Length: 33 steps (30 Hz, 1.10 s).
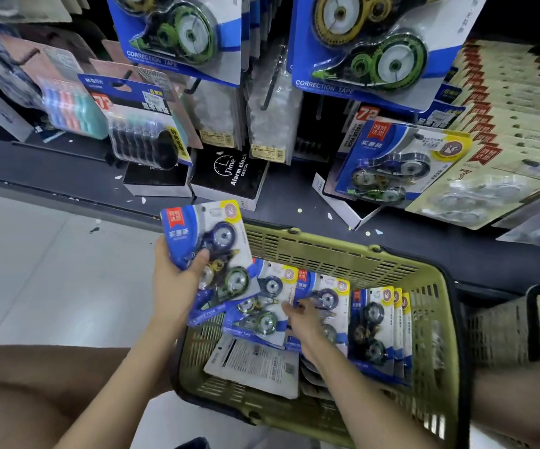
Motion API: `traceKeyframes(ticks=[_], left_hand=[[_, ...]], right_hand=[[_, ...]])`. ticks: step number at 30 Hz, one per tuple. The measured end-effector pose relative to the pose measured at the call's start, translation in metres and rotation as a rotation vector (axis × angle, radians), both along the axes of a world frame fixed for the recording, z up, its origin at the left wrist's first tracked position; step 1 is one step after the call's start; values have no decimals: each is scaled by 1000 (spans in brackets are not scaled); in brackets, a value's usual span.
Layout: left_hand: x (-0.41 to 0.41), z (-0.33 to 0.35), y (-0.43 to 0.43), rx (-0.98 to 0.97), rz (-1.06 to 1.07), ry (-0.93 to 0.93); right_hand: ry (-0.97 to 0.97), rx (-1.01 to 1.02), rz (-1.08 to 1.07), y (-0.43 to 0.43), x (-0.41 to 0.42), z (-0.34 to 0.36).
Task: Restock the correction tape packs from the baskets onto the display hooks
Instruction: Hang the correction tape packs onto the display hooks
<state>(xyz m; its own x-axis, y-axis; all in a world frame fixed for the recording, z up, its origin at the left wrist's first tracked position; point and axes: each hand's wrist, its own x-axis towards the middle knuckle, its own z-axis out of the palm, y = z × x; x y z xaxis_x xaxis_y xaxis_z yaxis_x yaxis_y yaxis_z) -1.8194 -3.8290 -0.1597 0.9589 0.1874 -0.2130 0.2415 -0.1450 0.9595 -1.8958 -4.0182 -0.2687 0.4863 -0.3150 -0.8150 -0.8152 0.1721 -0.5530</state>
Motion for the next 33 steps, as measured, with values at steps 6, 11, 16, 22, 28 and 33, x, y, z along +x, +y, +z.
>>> traceKeyframes(ticks=[6,11,16,22,28,33], left_hand=[[5,15,4,181,43,-59],[8,19,2,400,-48,-110],[6,15,2,414,-70,-59],[-12,12,-30,-367,12,285],[-28,-7,-32,-105,-223,314],[-26,-7,-32,-40,-175,301]], right_hand=[[-11,42,4,26,27,5],[-128,-40,95,12,28,13],[-407,107,56,-46,12,61],[-505,190,-32,-27,9,79],[-439,-89,162,-19,-5,64],[46,-333,18,-77,-19,15]])
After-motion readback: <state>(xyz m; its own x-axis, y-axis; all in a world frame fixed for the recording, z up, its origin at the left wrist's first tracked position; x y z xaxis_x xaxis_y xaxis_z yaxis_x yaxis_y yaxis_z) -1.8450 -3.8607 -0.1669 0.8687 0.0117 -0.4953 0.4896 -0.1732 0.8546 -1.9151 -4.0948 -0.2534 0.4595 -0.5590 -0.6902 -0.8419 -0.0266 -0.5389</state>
